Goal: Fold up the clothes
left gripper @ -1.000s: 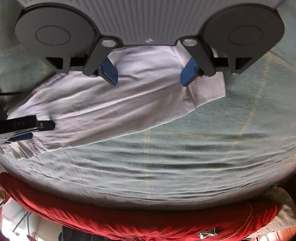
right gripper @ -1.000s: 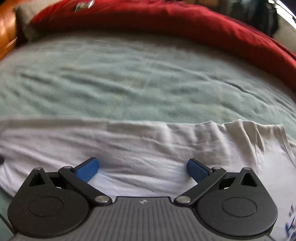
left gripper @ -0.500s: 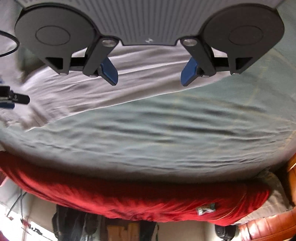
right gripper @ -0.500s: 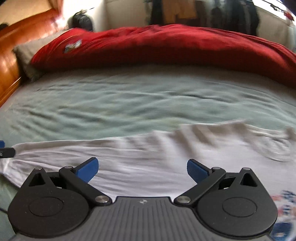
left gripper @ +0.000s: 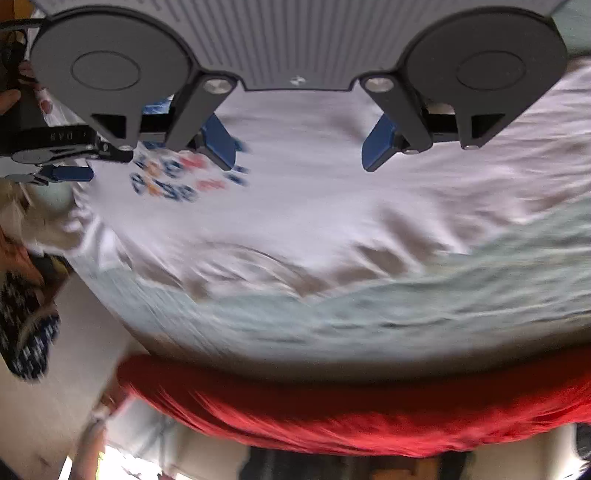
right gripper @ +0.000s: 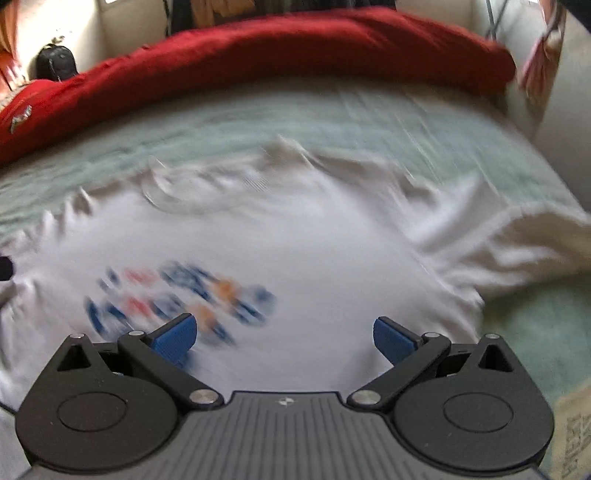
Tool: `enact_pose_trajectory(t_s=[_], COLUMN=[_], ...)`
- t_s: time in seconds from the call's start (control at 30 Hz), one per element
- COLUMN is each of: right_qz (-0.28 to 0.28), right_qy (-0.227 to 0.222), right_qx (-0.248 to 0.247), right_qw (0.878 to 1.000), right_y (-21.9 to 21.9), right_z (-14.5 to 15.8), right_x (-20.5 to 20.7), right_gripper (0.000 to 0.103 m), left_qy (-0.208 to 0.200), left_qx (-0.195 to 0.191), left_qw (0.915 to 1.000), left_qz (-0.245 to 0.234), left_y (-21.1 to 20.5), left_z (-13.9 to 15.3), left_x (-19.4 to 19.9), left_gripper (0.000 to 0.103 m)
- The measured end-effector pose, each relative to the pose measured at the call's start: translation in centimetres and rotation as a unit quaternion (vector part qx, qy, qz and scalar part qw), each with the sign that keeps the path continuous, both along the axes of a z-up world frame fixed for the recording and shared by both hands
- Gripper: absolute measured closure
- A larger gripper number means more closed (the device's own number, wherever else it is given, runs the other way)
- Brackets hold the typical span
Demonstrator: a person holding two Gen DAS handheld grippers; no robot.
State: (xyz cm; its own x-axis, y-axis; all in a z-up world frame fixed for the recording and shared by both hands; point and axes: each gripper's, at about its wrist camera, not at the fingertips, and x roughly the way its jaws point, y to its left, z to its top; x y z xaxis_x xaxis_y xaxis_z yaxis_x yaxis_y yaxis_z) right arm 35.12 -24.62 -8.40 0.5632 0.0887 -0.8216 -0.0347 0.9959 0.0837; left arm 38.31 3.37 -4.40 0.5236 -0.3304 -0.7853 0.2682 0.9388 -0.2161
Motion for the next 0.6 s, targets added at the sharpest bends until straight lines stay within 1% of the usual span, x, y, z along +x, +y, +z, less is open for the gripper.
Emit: enact_pose_trajectory(t_s=[0.07,0.1,0.23,0.3,0.37,0.43,0.53,0.6], right_qz=[0.005,0.015,0.049,0.065,0.069,0.057,0.041,0.035], right_qy=[0.013,0.012,0.015,0.016,0.017,0.015,-0.011,-0.025], right_qx=[0.001,0.001,-0.002,-0.002,0.005,0.025,0.047,0.052], right_qw=[1.0,1.0,0.999,0.998,0.997,0.998,0.998,0.998], right_y=[-1.9,-2.7,-4.3,-4.5,-4.9,-5.3,-5.8,-6.2], right_z=[-0.8,-1.0,-1.4,-1.1,-0.8,-0.4,0.2,0.3], right_x=[-1.3,-2.1,-4.7,-5.3,-5.3,-4.8,-3.5,-2.4], right_gripper=[0.0,0.0,0.0,0.0,0.0,0.0,0.0,0.0], left_qy=[0.015,0.022,0.017,0.015,0.012,0.01,0.006,0.003], left_qx=[0.009,0.014,0.026,0.032,0.038,0.044,0.052,0.036], left_qw=[0.9998,0.9996,0.9995,0.9994,0.9992,0.999,0.9985,0.999], left_qz=[0.005,0.007,0.001,-0.002,-0.005,-0.008,-0.012,-0.025], left_y=[-1.3,-2.0,-3.8,-4.7,-5.6,-6.5,-7.9,-9.9], left_z=[-1.2,-1.8,-1.4,-1.1,-0.9,-0.7,-0.4,-0.4], left_x=[-0.7,-1.0,-0.2,0.2,0.6,1.0,1.6,3.5], left_gripper=[0.027,0.027,0.026,0.027,0.027,0.027,0.027,0.027])
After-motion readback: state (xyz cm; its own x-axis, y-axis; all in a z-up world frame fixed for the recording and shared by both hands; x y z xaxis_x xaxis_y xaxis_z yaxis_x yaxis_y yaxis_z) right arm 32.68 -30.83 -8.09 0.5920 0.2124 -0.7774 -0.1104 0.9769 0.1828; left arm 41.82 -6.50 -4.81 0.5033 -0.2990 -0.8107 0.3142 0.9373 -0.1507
